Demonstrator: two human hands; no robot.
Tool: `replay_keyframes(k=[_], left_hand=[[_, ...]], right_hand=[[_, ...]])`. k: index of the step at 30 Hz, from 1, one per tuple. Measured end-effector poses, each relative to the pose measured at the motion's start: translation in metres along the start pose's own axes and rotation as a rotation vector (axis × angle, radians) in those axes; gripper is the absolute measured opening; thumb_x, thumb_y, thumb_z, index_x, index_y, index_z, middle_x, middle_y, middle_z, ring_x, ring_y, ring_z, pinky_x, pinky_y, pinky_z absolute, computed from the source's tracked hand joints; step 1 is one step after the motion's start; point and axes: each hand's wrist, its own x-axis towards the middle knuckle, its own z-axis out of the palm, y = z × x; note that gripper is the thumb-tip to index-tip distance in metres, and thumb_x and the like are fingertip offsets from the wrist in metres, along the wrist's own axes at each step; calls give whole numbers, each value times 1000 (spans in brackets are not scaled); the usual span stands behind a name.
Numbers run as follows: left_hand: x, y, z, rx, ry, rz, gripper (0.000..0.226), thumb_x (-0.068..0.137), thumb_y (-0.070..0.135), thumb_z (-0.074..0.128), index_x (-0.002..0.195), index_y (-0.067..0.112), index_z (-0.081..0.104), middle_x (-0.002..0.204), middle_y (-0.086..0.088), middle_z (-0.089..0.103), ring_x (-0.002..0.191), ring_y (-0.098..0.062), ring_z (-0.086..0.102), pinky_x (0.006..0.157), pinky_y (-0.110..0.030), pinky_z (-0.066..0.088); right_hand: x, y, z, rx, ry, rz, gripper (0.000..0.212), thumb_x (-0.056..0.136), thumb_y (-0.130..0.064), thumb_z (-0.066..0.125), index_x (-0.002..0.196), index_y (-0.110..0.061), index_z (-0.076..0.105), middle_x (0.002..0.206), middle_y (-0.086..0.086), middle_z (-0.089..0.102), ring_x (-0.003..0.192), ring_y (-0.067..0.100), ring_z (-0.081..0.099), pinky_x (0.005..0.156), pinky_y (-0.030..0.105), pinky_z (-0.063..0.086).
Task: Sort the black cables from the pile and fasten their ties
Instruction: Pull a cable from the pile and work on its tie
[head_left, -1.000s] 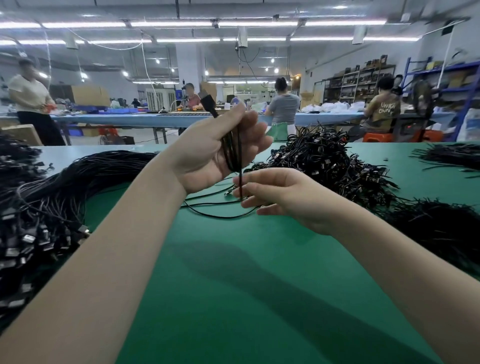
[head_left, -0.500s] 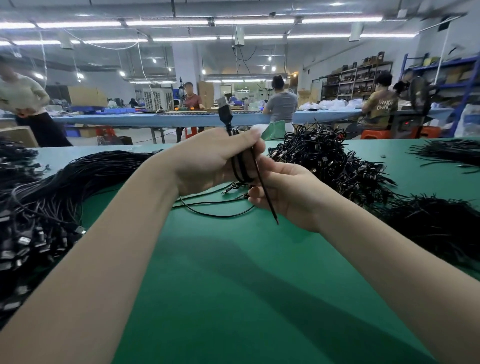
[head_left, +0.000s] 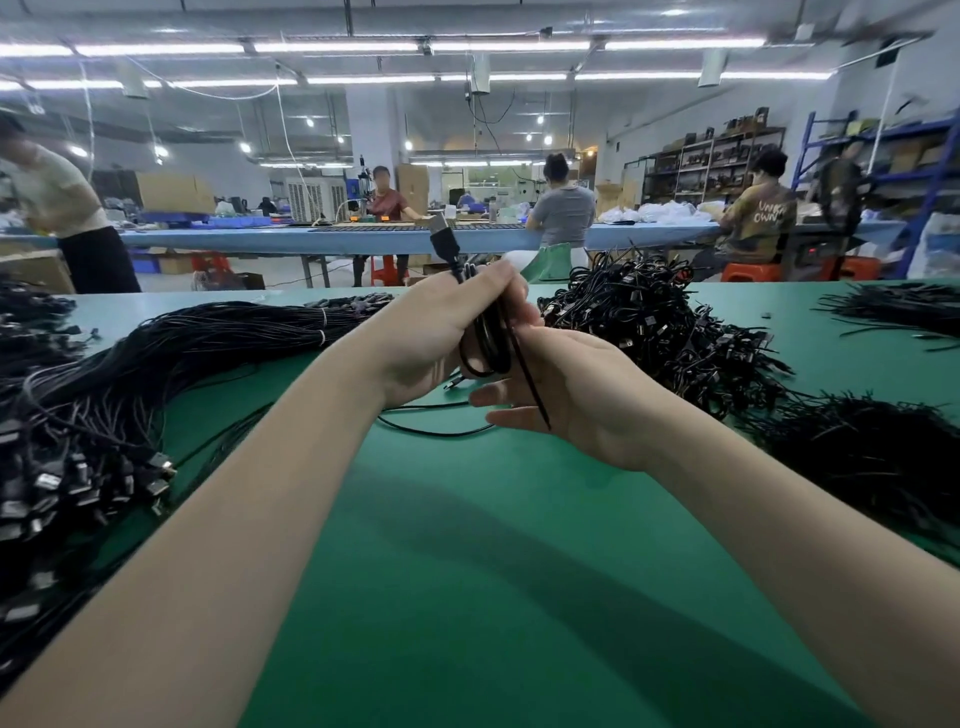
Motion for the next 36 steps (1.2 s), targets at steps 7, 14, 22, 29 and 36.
replay_keyframes(k=[7, 14, 22, 29, 36], left_hand=[[4, -11, 11, 182, 116, 41, 39, 103, 34, 38, 77, 16, 60, 65, 6, 64, 62, -11, 57, 57, -24, 45], [8, -17, 12, 76, 135, 29, 43, 101, 38, 41, 66, 25, 63, 95, 6, 75, 95, -14, 70, 95, -40, 51], [11, -27, 18, 143, 78, 21, 40, 102, 38, 37, 75, 18, 57, 100, 14, 72, 98, 1, 66, 87, -24, 50], [8, -35, 16, 123, 34, -77, 39, 102, 38, 37, 74, 19, 56, 103, 15, 71, 90, 4, 67, 77, -21, 54], [14, -67, 21, 83, 100, -164, 41, 102, 41, 36, 71, 22, 54, 104, 14, 72, 89, -2, 66, 74, -24, 49]], right_hand=[[0, 5, 4, -448, 69, -121, 25, 94, -36, 54, 110, -18, 55, 73, -11, 63, 66, 7, 62, 67, 22, 53], [-2, 0, 11, -912, 161, -262, 20, 98, -32, 48, 84, -18, 49, 75, -1, 53, 71, 17, 60, 67, 32, 51], [-4, 3, 8, -636, 39, -73, 8, 99, -22, 46, 97, -27, 52, 97, -9, 59, 78, 7, 65, 73, 28, 51], [2, 22, 8, -653, 121, -57, 15, 99, -32, 48, 101, -17, 49, 87, -3, 47, 65, 8, 53, 72, 33, 54], [8, 39, -5, -1080, 175, -25, 28, 101, -28, 35, 123, -11, 37, 103, 13, 57, 78, 23, 53, 62, 37, 44]])
